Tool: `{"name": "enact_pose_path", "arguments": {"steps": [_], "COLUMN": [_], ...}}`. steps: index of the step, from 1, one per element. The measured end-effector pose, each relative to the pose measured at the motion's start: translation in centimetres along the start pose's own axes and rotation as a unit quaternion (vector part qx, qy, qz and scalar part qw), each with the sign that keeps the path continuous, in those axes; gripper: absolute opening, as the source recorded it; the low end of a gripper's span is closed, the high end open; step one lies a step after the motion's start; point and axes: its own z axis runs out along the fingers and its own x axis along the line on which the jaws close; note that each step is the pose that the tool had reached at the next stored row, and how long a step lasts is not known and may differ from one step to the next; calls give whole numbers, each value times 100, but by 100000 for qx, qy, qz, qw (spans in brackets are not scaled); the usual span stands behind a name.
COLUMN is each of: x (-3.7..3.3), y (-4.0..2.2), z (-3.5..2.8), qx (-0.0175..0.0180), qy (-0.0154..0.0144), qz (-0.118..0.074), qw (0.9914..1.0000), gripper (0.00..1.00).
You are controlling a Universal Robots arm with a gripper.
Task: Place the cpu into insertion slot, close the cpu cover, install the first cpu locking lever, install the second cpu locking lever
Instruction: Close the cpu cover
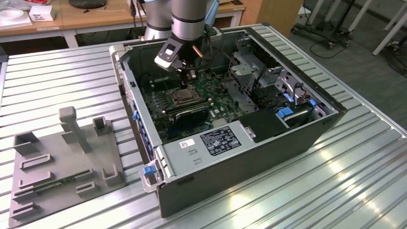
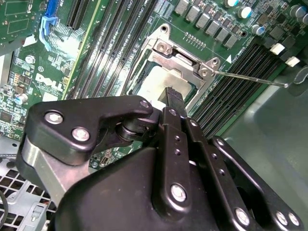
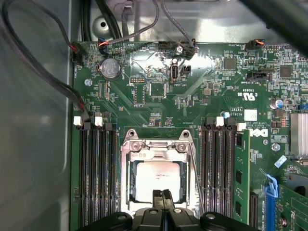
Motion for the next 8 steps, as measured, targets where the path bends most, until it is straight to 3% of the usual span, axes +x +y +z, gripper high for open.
{"name": "enact_pose_path", "arguments": {"steps": [8], "x": [-2], "y": [58], "z": [83], "qx": [1], "qy": [-8], "qz": [1], "qw": [100000], "gripper": [11]}}
